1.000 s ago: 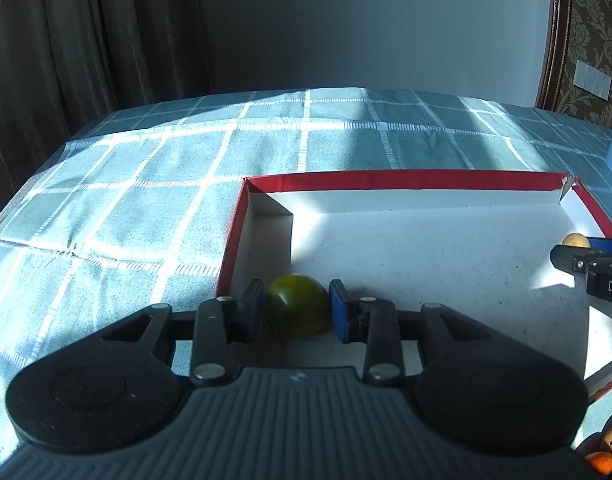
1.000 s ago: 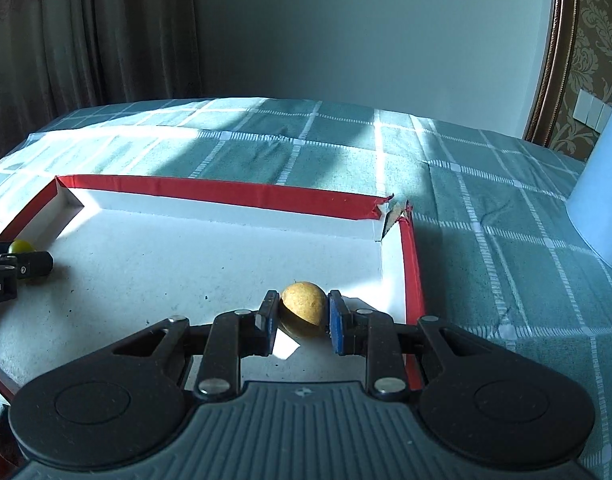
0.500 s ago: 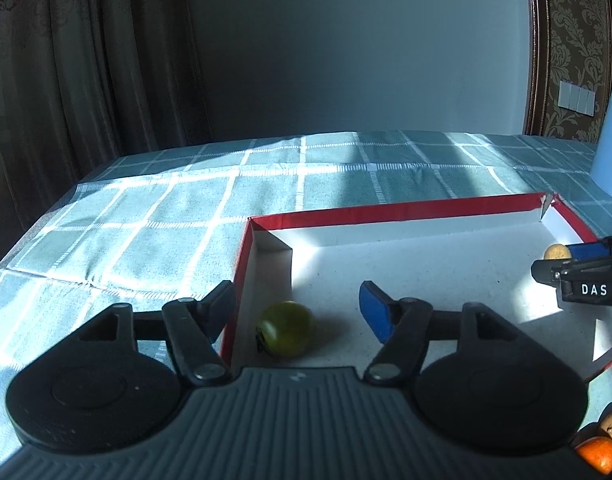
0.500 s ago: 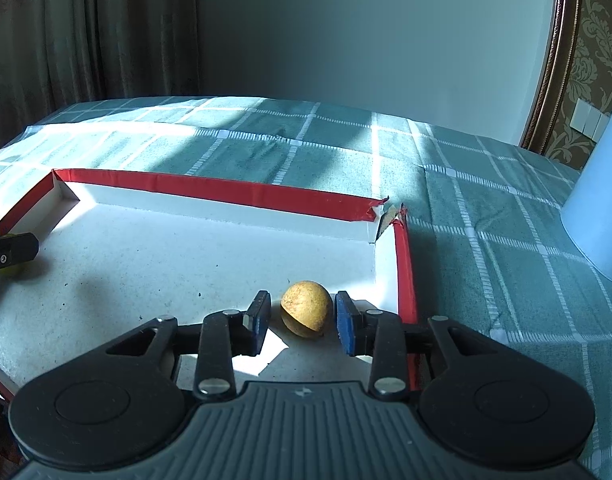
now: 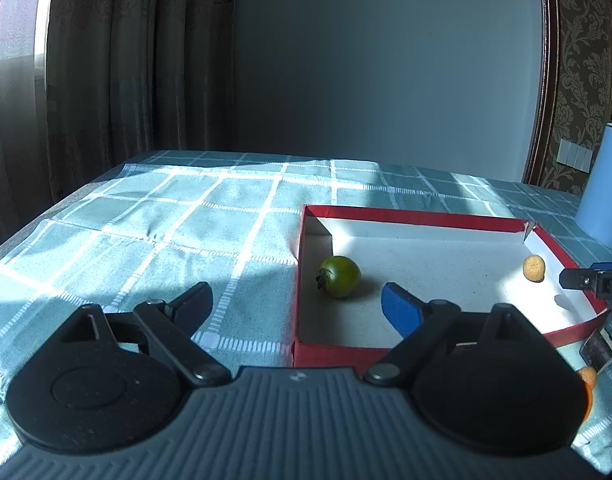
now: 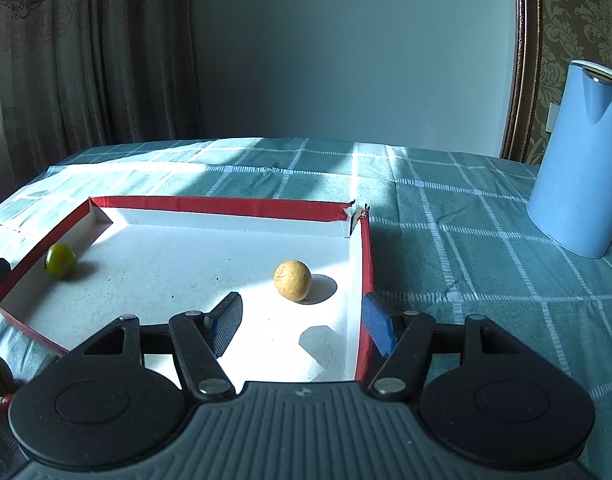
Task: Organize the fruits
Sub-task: 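Move the left tool to the green cucumber chunk and grasp it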
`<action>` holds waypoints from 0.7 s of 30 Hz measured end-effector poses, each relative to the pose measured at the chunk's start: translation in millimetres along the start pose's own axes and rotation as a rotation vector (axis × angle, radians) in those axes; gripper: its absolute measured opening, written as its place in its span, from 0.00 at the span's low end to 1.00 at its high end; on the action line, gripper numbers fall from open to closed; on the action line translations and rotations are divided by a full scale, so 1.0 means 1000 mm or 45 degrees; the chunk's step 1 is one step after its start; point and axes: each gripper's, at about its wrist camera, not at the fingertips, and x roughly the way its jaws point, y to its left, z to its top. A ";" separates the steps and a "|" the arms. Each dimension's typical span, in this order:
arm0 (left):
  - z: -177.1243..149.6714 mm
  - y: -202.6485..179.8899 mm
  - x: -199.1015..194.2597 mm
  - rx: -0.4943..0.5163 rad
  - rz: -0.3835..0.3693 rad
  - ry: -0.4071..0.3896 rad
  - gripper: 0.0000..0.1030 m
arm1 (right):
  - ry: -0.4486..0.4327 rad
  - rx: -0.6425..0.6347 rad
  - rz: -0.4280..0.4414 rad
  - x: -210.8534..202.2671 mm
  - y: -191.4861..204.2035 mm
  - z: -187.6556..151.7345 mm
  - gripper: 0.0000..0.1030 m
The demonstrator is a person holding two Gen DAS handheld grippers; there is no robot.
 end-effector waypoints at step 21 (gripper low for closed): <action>-0.054 -0.021 -0.040 0.307 -0.274 0.146 0.86 | -0.040 0.125 0.070 -0.057 -0.026 -0.044 0.71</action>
